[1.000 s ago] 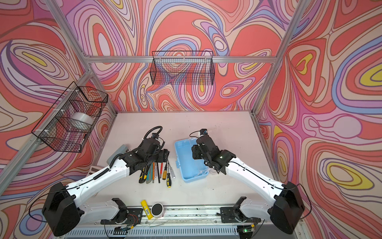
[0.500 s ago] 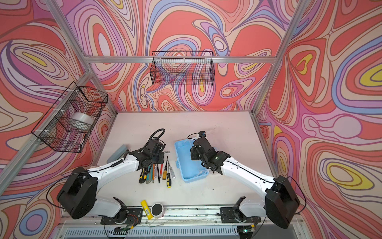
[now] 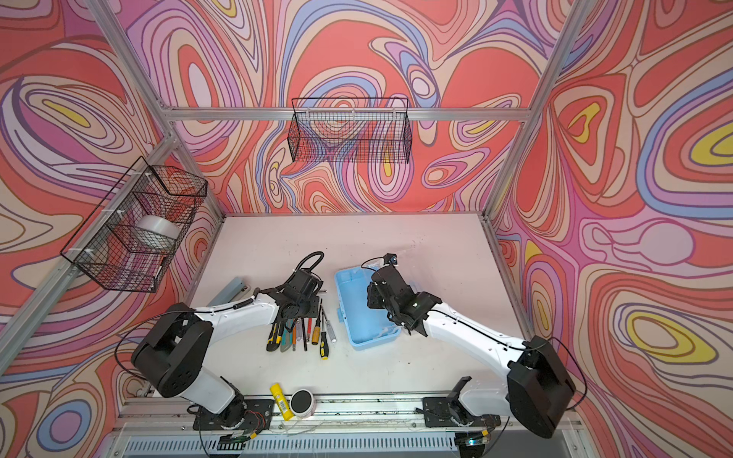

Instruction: Pack the tool kit

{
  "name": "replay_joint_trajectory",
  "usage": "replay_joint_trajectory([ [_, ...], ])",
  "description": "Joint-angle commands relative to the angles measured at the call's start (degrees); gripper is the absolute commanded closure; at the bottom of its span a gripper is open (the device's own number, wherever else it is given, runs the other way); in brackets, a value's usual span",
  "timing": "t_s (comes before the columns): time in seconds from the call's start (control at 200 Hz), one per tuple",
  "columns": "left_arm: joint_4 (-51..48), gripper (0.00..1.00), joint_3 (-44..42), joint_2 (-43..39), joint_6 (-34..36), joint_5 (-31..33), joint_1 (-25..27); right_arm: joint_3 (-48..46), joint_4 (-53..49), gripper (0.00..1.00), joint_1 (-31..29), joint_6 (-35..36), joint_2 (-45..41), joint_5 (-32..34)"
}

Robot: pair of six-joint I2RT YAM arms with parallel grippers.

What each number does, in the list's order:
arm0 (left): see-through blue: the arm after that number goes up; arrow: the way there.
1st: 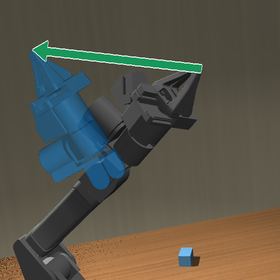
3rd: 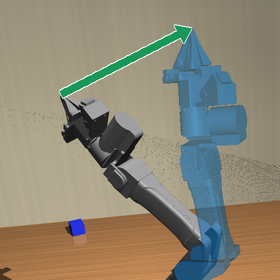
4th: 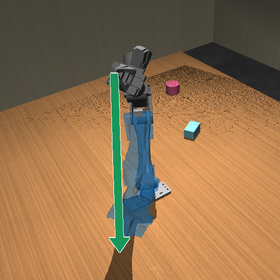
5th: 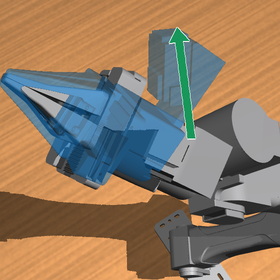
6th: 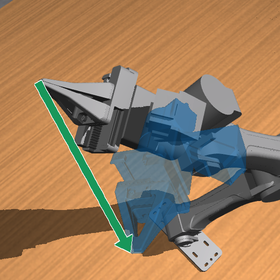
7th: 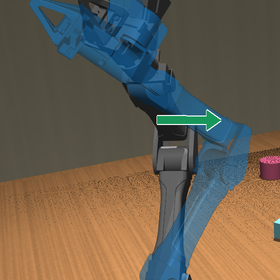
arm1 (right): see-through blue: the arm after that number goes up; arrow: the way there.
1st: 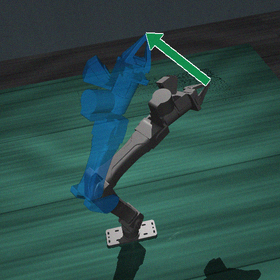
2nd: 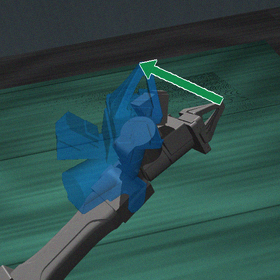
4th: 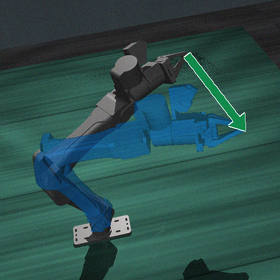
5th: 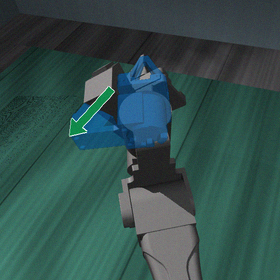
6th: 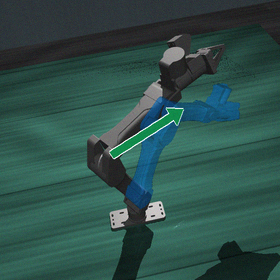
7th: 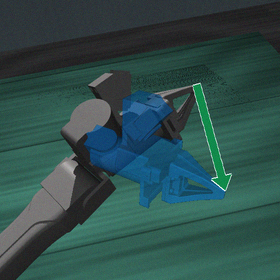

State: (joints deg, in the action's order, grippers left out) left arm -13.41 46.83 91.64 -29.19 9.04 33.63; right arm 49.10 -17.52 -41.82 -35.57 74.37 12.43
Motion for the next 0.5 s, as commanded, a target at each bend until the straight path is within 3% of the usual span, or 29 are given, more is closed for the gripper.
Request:
replay_joint_trajectory([
  [0.0,-0.2,0.68,0.5,1.7,-0.7,0.7,-0.2,-0.8,0.7,0.50,-0.4,-0.5,0.0,1.5],
  [0.491,-0.3,0.82,1.6,4.7,-1.1,0.3,-0.2,-1.5,0.7,0.49,-0.4,-0.6,0.6,2.1],
])
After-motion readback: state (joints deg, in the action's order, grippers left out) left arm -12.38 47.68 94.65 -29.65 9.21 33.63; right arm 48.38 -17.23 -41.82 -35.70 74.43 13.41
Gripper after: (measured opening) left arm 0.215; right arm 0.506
